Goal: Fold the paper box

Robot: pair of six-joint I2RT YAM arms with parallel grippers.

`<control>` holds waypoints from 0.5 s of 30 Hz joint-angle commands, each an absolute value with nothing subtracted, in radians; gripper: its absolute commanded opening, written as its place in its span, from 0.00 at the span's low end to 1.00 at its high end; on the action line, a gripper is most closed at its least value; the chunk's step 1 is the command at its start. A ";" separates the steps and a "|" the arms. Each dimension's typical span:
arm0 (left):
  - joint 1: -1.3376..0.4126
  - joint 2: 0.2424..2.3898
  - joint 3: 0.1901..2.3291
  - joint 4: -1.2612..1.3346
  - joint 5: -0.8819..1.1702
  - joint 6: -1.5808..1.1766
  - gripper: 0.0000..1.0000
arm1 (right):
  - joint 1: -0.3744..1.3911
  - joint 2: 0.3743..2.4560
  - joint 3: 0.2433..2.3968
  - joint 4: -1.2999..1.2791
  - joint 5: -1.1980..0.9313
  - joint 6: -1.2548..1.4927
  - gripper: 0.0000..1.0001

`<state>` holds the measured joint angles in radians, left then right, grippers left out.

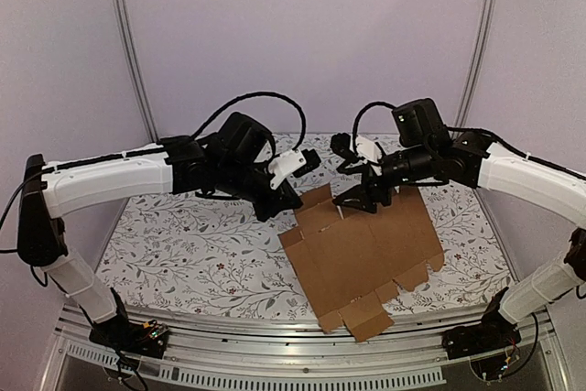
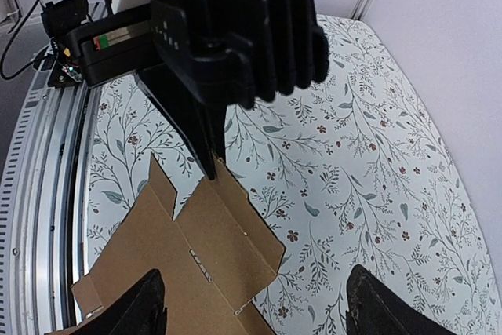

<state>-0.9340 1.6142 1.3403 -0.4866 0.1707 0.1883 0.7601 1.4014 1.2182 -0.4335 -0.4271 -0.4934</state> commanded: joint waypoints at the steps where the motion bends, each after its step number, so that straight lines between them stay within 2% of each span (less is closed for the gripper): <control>1: -0.958 1.572 1.319 -0.473 0.210 0.187 0.00 | 0.766 1.455 1.248 -0.429 -0.495 -0.489 0.74; 5: -0.968 1.565 1.321 -0.474 0.224 0.189 0.00 | 0.766 1.481 1.249 -0.372 -0.521 -0.463 0.70; 10: -0.971 1.563 1.322 -0.473 0.246 0.188 0.00 | 0.767 1.504 1.262 -0.363 -0.541 -0.453 0.60; 15: -0.972 1.560 1.315 -0.457 0.260 0.180 0.01 | 0.766 1.509 1.261 -0.362 -0.563 -0.445 0.44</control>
